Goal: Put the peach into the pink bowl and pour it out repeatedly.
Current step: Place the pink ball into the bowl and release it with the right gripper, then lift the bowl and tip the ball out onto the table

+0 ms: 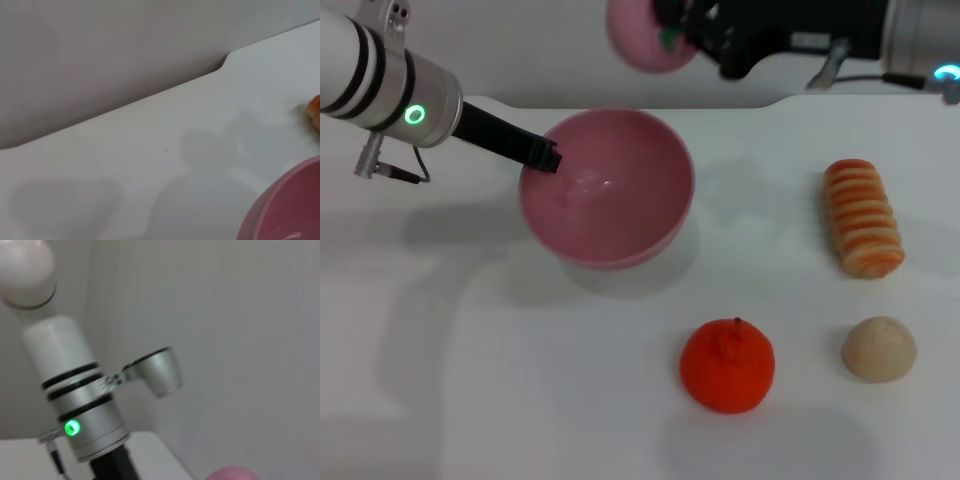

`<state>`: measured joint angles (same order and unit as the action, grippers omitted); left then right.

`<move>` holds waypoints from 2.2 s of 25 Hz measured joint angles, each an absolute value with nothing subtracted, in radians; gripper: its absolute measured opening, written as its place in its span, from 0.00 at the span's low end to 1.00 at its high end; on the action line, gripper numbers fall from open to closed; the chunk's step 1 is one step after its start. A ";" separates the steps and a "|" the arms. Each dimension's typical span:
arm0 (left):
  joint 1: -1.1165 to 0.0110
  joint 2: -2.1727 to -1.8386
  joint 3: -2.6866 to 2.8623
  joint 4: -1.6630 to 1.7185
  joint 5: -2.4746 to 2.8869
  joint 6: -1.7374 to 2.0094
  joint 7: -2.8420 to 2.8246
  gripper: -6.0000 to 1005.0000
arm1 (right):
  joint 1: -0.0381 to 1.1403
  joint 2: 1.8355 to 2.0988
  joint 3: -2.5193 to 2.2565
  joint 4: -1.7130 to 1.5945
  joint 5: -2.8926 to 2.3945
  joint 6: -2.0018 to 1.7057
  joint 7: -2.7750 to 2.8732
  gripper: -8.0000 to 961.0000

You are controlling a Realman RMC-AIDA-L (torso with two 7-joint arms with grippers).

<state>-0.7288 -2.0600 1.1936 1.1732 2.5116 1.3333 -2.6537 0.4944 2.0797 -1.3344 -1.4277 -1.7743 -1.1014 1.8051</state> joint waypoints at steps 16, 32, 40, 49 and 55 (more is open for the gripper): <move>-0.736 -2.060 1.193 1.173 2.510 1.325 -2.650 0.07 | 0.527 2.074 -1.395 -1.330 -1.796 -1.083 1.760 0.29; -0.730 -2.061 1.372 1.221 2.495 1.150 -2.613 0.08 | 0.387 2.073 -1.163 -1.206 -1.425 -0.955 1.586 0.51; -0.690 -2.068 1.710 1.248 2.479 0.676 -2.608 0.08 | 0.290 2.069 -1.020 -0.968 -1.040 -1.093 1.244 0.51; -0.542 -2.066 2.080 1.222 2.482 -0.024 -2.557 0.08 | 0.262 2.073 -0.989 -0.904 -1.039 -1.158 1.195 0.51; -0.496 -2.063 2.188 1.143 2.489 -0.321 -2.520 0.08 | 0.228 2.077 -0.988 -0.855 -0.982 -1.341 1.138 0.51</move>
